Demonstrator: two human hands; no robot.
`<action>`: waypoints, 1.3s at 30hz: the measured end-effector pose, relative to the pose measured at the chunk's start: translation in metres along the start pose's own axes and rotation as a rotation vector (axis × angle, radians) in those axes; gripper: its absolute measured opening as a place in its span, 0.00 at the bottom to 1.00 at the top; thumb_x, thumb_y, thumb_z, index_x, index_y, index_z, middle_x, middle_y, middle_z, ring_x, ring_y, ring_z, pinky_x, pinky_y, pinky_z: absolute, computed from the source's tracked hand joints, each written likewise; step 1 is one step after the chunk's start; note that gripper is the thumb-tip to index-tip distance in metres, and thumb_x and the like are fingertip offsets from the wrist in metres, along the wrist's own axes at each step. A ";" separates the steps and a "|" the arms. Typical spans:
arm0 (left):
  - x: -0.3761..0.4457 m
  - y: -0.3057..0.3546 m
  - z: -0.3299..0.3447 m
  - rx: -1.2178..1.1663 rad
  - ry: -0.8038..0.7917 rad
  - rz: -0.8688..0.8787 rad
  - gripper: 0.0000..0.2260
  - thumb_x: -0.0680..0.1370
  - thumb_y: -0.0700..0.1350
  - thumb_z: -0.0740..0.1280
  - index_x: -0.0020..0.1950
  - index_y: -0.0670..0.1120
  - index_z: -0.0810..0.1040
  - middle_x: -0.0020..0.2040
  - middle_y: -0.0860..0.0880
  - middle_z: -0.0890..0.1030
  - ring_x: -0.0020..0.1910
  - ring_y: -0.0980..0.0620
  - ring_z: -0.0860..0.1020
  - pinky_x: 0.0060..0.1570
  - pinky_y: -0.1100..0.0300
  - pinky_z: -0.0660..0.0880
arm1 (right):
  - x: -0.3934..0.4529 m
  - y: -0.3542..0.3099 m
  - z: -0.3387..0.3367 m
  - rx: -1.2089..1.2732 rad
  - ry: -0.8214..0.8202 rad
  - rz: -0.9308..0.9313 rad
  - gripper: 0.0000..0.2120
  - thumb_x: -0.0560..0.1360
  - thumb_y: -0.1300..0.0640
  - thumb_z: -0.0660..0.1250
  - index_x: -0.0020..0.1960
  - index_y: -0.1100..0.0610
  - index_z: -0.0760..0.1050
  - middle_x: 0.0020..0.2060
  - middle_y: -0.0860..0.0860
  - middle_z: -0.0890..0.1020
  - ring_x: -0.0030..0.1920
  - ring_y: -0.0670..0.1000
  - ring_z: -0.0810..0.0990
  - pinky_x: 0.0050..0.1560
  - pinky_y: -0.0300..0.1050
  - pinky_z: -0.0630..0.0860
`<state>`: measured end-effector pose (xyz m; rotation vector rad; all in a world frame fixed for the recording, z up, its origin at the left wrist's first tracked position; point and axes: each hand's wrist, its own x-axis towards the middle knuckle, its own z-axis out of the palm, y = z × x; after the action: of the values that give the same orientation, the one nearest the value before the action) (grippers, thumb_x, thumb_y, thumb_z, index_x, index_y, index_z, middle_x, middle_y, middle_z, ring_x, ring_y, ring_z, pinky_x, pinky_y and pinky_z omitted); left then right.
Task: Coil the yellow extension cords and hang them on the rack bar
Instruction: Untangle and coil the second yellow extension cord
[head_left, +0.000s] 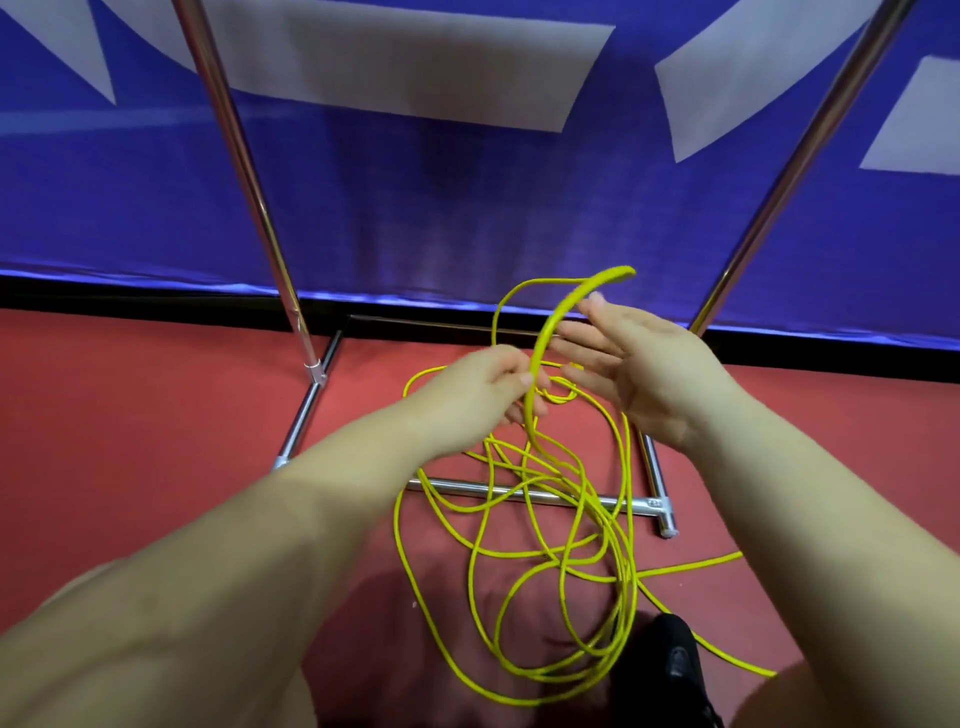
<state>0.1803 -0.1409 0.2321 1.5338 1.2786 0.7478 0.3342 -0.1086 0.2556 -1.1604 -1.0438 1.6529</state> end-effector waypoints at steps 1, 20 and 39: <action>0.001 0.001 -0.001 -0.061 0.053 -0.021 0.08 0.82 0.39 0.53 0.51 0.46 0.71 0.39 0.51 0.77 0.36 0.57 0.75 0.39 0.70 0.74 | 0.000 0.004 -0.001 -0.115 -0.034 -0.008 0.05 0.76 0.53 0.64 0.50 0.53 0.75 0.48 0.53 0.82 0.48 0.48 0.82 0.49 0.42 0.79; -0.015 -0.020 -0.001 -0.004 -0.064 -0.098 0.14 0.81 0.42 0.59 0.66 0.46 0.71 0.48 0.59 0.70 0.46 0.63 0.77 0.44 0.75 0.70 | 0.002 0.018 0.012 -0.383 -0.065 0.023 0.08 0.79 0.62 0.60 0.44 0.53 0.73 0.36 0.51 0.80 0.30 0.44 0.81 0.31 0.39 0.77; -0.022 -0.004 -0.036 -0.505 0.269 -0.123 0.08 0.80 0.43 0.60 0.56 0.47 0.76 0.41 0.50 0.75 0.32 0.60 0.81 0.32 0.62 0.79 | -0.015 0.048 0.022 -0.769 -0.428 0.119 0.09 0.71 0.62 0.71 0.44 0.52 0.73 0.37 0.48 0.79 0.38 0.44 0.77 0.47 0.39 0.74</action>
<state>0.1412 -0.1515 0.2431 0.9629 1.2406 1.1245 0.3080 -0.1404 0.2192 -1.3796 -2.0357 1.6739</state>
